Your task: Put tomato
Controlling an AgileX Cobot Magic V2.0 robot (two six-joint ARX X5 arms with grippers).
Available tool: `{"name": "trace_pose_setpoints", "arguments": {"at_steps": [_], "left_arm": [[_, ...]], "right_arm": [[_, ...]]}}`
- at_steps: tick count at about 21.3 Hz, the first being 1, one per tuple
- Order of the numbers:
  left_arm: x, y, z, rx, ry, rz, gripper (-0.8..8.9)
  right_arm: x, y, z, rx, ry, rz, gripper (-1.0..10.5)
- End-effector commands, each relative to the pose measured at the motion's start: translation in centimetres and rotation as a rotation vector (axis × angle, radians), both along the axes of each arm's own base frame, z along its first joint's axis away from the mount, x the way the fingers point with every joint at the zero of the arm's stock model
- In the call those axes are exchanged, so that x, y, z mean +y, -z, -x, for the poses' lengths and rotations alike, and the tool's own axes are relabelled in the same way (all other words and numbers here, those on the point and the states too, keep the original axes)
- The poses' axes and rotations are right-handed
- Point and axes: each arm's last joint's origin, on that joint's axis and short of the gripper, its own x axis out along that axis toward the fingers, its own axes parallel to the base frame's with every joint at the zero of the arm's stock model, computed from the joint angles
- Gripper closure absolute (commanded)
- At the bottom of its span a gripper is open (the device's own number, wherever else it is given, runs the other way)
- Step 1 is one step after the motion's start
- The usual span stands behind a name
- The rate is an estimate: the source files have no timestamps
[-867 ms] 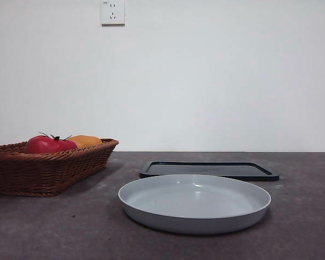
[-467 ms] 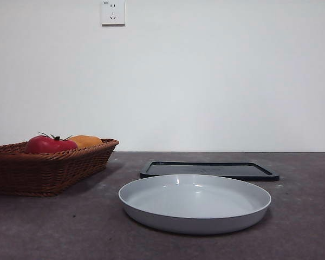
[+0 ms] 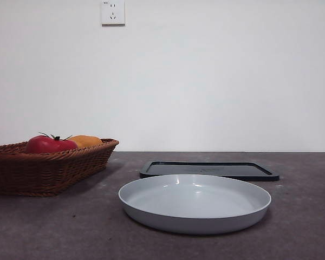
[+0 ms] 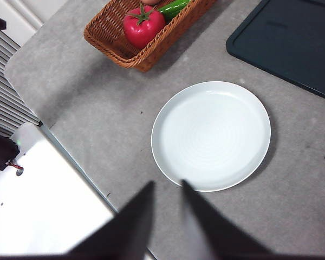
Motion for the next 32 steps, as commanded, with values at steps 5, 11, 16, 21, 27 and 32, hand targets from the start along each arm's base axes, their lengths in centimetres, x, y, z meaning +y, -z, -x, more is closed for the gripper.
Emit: {"name": "trace_pose_setpoints", "arguments": {"at_steps": [5, 11, 16, 21, 27, 32], "left_arm": [[0.0, -0.7, -0.1, -0.038, 0.012, -0.003, 2.71], [-0.1, -0.7, -0.6, -0.051, -0.007, -0.017, 2.47], [-0.2, -0.7, -2.2, -0.094, -0.065, -0.058, 2.51], [-0.4, -0.4, -5.0, -0.148, -0.124, -0.134, 2.51], [-1.0, 1.2, -9.2, -0.151, -0.127, -0.192, 2.51], [-1.7, 3.5, -12.6, -0.129, -0.119, -0.253, 2.51]], "right_arm": [[0.1, -0.5, -0.1, -0.024, -0.010, -0.001, 4.7], [0.1, -0.5, -0.1, -0.025, -0.008, 0.002, 4.6], [0.1, -0.5, -0.1, -0.025, -0.008, 0.002, 4.6], [0.1, -0.5, -0.1, -0.025, -0.008, 0.002, 4.6], [0.1, -0.5, -0.1, -0.026, -0.008, 0.001, 4.6], [0.1, -0.5, -0.1, -0.025, -0.008, 0.001, 4.6]]}}
